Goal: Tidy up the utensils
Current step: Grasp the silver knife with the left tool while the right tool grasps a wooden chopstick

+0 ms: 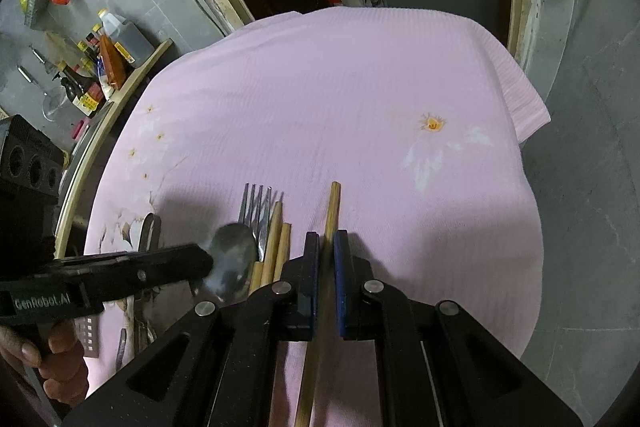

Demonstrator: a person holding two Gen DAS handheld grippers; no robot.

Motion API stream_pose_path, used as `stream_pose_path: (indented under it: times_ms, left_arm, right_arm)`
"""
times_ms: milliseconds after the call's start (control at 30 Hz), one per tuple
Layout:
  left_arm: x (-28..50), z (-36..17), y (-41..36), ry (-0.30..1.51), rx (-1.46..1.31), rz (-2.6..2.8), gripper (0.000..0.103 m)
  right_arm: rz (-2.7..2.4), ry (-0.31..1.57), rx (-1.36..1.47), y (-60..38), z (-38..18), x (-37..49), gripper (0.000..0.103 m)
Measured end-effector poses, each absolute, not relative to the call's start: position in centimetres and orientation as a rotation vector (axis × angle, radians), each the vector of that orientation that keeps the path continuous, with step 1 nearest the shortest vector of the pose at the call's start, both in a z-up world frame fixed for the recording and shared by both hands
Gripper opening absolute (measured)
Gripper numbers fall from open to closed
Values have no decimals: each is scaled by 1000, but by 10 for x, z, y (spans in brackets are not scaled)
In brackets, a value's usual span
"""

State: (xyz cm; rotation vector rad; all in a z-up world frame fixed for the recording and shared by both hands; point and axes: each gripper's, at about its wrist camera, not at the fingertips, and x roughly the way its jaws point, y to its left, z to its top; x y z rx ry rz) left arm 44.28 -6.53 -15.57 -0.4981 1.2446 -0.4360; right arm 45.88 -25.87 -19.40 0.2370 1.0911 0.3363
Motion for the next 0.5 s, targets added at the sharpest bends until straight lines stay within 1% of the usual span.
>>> stream_pose_path:
  times_ms: [133,300,500]
  left_arm:
    - [443,-155,-74,1258,-437,-472,8]
    - [437,-150,-79,1237,-421,-485,3]
    - [424,-137,-77,1182,-393,-475,2]
  right_arm:
    - [336,1091,255,-261,-197,457,6]
    - [347,1086,328,-267,-202,450,6]
    - [351,1023,377,-269,-196,427,5]
